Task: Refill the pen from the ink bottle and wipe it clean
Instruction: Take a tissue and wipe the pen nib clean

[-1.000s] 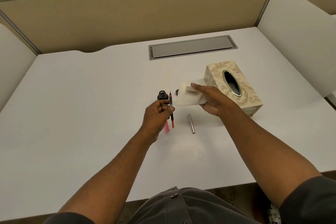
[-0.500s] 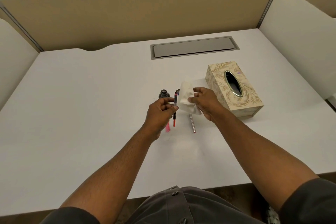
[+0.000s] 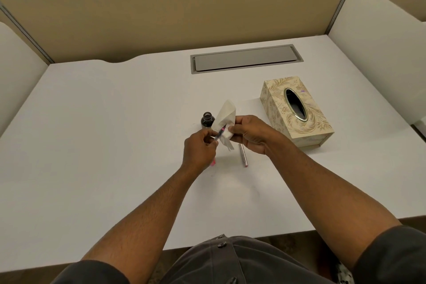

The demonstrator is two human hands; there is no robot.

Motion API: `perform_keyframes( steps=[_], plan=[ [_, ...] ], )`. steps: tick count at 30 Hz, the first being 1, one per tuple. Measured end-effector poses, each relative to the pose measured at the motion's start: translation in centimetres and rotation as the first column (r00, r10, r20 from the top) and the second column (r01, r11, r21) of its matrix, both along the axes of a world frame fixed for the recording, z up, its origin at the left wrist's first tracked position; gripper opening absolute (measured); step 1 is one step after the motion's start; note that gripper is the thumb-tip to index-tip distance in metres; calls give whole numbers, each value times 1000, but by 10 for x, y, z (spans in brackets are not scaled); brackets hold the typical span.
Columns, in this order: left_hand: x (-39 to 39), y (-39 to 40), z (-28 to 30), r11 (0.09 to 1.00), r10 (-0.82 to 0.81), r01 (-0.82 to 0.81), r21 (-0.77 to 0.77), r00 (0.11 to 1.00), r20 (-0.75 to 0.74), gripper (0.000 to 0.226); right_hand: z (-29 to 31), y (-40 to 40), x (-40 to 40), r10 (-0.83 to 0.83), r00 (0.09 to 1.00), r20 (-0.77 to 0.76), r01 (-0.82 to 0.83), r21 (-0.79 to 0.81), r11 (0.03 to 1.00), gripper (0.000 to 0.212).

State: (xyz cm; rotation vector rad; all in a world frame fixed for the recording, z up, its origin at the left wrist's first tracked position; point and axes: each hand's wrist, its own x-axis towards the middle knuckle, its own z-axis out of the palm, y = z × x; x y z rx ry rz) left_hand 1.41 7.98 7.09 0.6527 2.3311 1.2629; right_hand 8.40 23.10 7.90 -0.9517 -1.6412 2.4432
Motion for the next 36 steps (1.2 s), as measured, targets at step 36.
perform_keyframes(
  steps=[36],
  plan=[
    [-7, -3, 5, 994, 44, -46, 102, 999, 26, 21, -6, 5, 3, -128, 991, 38, 126, 53, 991, 44]
  ],
)
